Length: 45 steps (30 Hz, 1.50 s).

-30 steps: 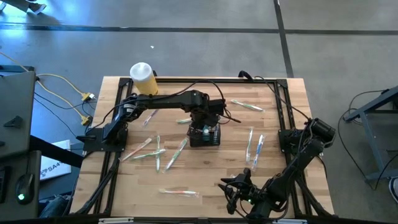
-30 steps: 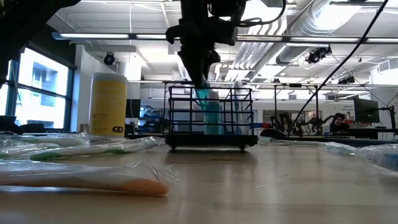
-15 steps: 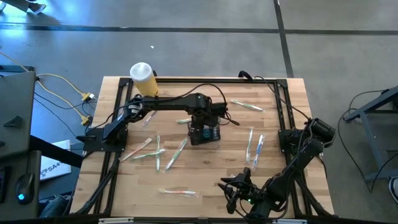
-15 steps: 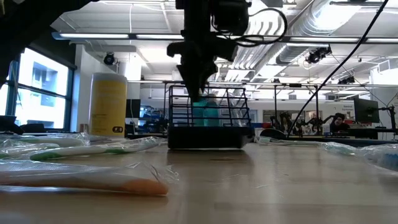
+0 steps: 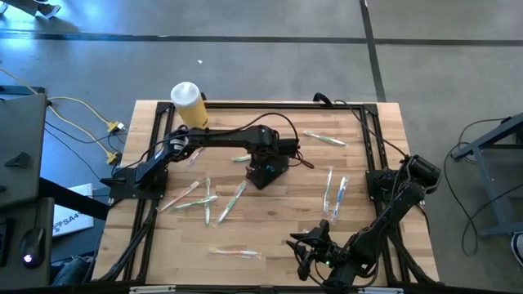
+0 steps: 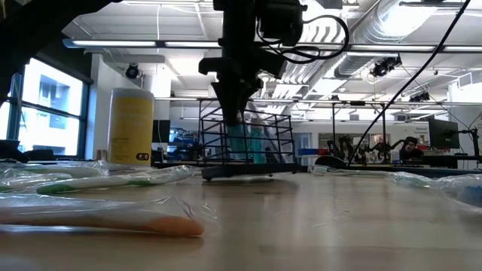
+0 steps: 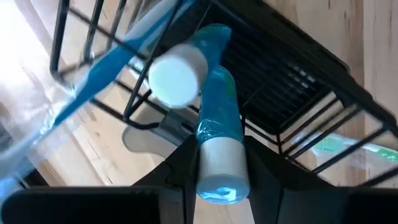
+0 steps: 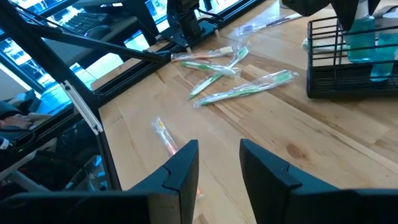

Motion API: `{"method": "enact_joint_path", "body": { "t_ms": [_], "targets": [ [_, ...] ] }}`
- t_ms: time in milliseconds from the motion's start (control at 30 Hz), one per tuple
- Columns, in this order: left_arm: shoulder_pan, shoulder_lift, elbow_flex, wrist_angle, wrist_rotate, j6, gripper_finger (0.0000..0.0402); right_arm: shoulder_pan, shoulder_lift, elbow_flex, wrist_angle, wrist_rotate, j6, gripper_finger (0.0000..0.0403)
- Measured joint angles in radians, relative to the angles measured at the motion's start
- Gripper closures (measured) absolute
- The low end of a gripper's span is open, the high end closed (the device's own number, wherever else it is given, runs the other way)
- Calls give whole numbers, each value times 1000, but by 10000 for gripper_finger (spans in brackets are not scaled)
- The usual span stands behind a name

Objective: Pick & Place toothbrushing station
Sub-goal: Put the mouthwash into the wire organizer

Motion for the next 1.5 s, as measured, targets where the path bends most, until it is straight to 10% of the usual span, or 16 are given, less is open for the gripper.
{"method": "enact_joint_path", "body": {
  "t_ms": [1500],
  "targets": [
    [-20, 0, 0, 58, -5, 1, 294, 0, 0, 0, 0, -4, 0, 294]
  ]
}}
